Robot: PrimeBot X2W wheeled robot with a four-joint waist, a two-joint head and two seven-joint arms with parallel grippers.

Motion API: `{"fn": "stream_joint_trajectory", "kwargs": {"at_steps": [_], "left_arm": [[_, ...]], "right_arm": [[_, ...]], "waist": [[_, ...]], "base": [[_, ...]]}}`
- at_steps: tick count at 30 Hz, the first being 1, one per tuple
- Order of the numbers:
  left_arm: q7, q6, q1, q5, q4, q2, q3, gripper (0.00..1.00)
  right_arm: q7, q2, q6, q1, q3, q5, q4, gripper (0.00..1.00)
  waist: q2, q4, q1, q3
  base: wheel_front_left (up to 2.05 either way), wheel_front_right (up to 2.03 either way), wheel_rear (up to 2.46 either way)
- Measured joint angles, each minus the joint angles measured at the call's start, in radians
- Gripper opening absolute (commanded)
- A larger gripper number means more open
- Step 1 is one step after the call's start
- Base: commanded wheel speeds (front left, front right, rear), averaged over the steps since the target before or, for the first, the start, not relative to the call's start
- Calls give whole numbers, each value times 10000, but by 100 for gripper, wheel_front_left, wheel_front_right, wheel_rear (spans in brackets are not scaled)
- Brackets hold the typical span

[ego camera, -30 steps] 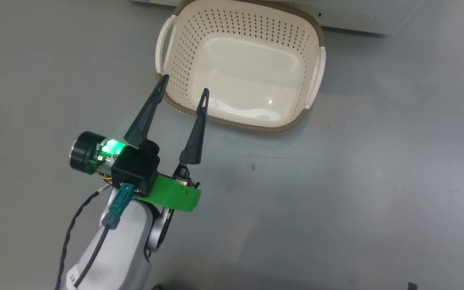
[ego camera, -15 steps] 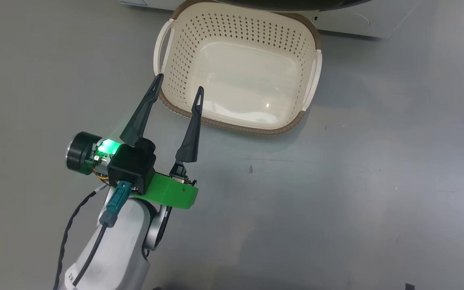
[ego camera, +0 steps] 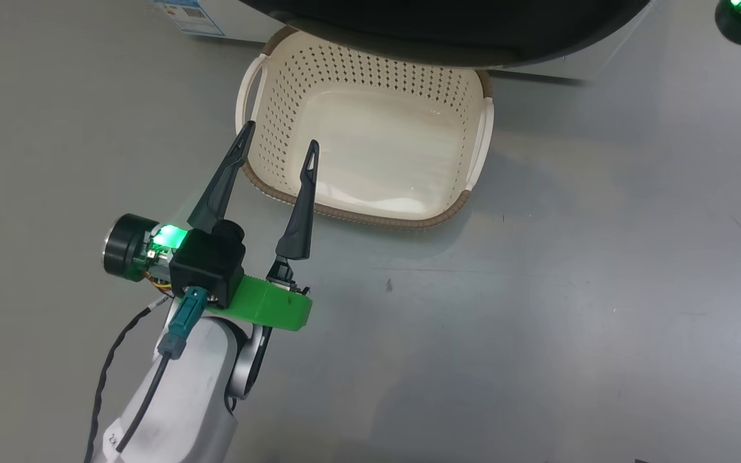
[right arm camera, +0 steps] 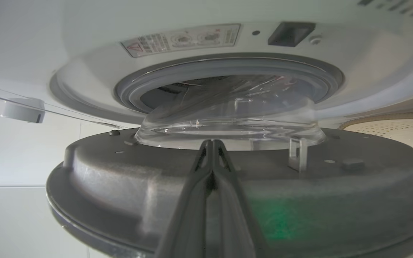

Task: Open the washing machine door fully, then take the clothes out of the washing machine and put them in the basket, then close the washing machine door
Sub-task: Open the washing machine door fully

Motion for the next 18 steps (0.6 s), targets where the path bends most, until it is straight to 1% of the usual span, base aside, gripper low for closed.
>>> {"fn": "stream_joint_trajectory", "kwargs": {"at_steps": [3,4,7,13,18], "left_arm": [[0,29,10,-2,67,-2,4,100],[0,38,18,-6,94,-2,12,100],[0,42,51,-15,117,-4,56,100],[0,44,258,-61,205,-4,134,100],[0,71,460,-221,345,-4,155,100]], "right_arm": [[134,104,86,230,77,40,44,0],[194,184,173,369,140,56,73,0],[309,326,203,550,196,109,134,0],[464,637,430,909,351,259,259,0],[591,871,531,1234,531,272,376,0]], "waist": [[0,-47,0,-134],[0,-74,0,-227],[0,-109,0,-368],[0,-172,0,-658],[0,-188,0,-937]], "base": [[0,0,0],[0,0,0],[0,0,0],[0,0,0],[0,0,0]]}}
